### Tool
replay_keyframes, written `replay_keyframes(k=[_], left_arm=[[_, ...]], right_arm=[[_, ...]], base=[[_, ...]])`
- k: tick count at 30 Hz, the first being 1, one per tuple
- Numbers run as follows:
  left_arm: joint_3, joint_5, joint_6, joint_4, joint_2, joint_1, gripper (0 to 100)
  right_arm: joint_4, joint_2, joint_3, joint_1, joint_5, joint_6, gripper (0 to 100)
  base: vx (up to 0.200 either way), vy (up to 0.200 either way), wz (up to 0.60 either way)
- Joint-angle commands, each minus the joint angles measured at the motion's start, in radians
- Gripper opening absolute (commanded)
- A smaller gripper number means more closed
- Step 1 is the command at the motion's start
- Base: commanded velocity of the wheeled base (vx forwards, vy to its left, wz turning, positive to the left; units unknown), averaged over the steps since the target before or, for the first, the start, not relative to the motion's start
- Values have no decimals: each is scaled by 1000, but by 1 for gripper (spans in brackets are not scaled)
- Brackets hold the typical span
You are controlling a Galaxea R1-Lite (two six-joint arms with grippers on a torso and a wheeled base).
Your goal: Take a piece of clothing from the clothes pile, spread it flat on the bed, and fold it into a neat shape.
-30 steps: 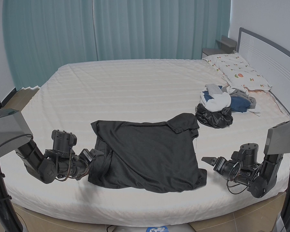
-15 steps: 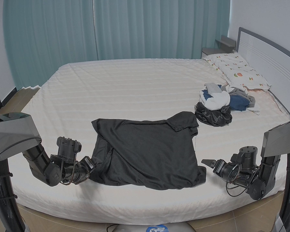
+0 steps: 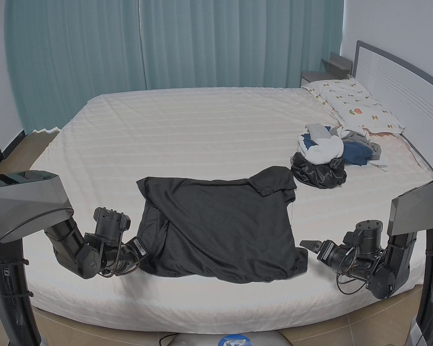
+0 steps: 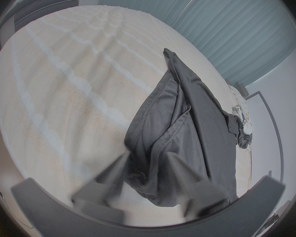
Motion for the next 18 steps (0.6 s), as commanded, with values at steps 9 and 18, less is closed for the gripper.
replay_keyframes(k=[9, 18], left_arm=[[12, 101, 72, 147, -24, 8, 0], [3, 117, 97, 356, -133, 11, 0]], right_arm=[[0, 45, -1, 3, 0, 0, 100], [0, 85, -13, 38, -1, 3, 0]], base=[[0, 0, 0], [0, 0, 0]])
